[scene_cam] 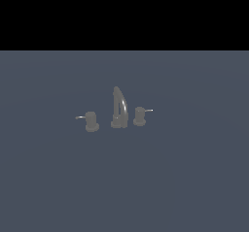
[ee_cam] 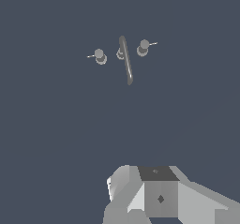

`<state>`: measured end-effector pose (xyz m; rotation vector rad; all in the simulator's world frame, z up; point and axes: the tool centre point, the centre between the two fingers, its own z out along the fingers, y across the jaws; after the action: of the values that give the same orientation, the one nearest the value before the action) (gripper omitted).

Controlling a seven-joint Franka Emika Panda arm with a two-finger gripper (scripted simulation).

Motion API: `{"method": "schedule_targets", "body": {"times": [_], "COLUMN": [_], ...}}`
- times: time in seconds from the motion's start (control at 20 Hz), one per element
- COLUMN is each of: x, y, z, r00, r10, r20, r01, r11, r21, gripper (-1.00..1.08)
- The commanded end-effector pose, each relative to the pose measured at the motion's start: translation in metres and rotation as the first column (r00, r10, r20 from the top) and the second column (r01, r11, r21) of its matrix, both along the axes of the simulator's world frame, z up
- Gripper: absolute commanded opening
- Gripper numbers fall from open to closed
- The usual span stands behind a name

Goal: Turn on the faucet by rotating a designated handle.

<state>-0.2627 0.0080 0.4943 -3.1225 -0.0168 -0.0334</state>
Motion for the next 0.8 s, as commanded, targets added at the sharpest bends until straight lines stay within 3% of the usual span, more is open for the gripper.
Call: {"method": "schedule_targets", "body": {"times": [0.0,0.4,0.75], "x": [0.0,0.009,0.034], "y": [0.0,0.004,0.014], "z": [0.0,-0.012,-0.042], "r00": [1.0,0.999,0.991], "r10": [0.0,-0.038,-0.133], "r20": [0.0,-0.001,-0.003], "r01": [0.0,0.038,0.133], "r11": [1.0,0.999,0.991], "r21": [0.0,0.0,0.001], "gripper": [-1.0,-1.0,-1.0]}}
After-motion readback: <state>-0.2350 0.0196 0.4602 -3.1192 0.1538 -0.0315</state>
